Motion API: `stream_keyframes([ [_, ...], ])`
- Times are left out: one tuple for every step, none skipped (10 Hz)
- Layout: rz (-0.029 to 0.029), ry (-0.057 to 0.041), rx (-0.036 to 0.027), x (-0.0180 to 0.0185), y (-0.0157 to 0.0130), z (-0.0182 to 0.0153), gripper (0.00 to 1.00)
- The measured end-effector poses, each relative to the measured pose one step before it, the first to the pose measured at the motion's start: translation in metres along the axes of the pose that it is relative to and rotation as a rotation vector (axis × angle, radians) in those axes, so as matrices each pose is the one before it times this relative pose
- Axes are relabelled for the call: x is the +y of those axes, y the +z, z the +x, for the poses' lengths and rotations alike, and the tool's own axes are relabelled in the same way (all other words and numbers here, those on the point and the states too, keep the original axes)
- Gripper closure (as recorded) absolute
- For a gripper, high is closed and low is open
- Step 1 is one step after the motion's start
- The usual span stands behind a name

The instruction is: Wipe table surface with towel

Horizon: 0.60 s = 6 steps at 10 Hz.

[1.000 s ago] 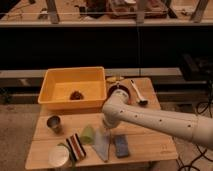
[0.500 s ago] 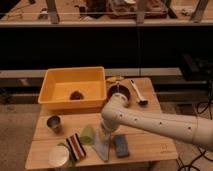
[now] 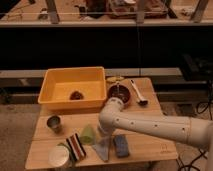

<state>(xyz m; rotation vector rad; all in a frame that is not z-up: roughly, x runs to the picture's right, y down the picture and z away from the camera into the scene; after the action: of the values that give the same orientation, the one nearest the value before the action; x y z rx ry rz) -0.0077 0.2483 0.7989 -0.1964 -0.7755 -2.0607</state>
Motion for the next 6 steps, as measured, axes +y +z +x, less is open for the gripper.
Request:
stream_keyframes([
  [-0.00576,0.00207,0.00083,0.00082,0.00243,0.00067,0.42],
  [-0.00896,0.00820,-0.00456,0.00214,0.00510,-0.00036,0.42],
  [-0.00608,0.00409,-0.00399,0.00172,0.00520,0.00008,0.42],
  [-0.00565,0.00108,-0.00265,0.00171,0.00516,0.00016,0.45],
  [-0.00377,0.00048,0.00145,0.00098,-0.00242,0.00025,0.54],
  [0.00119,-0.00029,-0.00135,-0.00013,-0.00252,-0.00054,0.64],
])
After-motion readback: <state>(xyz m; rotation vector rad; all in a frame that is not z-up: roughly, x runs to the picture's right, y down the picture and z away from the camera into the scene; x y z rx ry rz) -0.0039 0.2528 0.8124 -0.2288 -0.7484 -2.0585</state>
